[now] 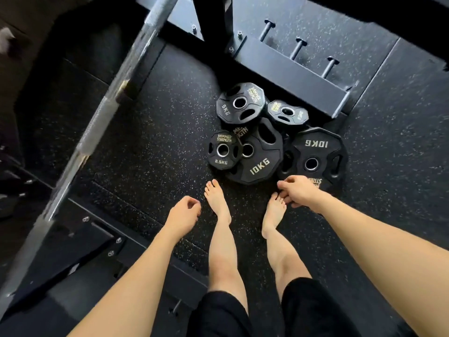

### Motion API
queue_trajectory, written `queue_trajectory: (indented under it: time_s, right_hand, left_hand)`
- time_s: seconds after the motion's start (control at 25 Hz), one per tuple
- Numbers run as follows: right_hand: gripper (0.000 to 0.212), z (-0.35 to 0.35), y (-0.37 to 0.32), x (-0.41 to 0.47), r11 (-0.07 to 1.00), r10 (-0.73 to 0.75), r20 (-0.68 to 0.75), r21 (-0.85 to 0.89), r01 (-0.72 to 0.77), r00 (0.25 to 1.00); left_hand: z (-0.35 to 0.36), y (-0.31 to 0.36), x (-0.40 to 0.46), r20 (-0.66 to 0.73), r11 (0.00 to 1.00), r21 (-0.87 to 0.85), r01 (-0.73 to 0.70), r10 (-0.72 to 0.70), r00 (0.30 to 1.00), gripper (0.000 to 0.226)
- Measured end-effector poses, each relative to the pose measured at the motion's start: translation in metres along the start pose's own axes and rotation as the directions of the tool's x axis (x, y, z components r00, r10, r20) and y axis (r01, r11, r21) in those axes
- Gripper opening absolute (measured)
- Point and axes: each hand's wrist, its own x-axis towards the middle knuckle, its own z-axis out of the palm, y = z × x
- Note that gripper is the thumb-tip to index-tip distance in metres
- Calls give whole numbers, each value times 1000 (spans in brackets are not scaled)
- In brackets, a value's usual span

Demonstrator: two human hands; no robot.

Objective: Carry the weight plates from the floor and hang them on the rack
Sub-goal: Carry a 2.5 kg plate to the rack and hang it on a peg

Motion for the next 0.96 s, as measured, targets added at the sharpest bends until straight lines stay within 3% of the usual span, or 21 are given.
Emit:
queue_trajectory:
  time_s: [0.2,0.48,0.6,0.68,0.8,0.96]
  right_hand:
    - [33,46,-35,159,997,35,-5,63,-34,999]
    - [42,114,-46,344,999,-10,-122,-35,6,993]
    - [50,132,-43,383,994,4,-141,-104,-19,990]
    - [49,140,-37,401,971,-25,-185,-239,-20,982]
    - [38,147,-32,410,940,-121,-242,-340,33,963]
    - [29,136,-35,398,919,-135,-181,-391,55,974]
  left_hand:
    - [4,5,185,-14,991,136,-8,10,1000,18]
    - [42,10,396,-65,947,312,-79,105,992,39]
    - [67,10,446,-67,960,265,-91,113,991,51]
    - [84,8,469,-60,979,194,-66,79,995,46]
    - [96,5,486,-132,999,22,-24,26,991,23]
    - [85,7,468,-74,996,-87,13,-20,997,34]
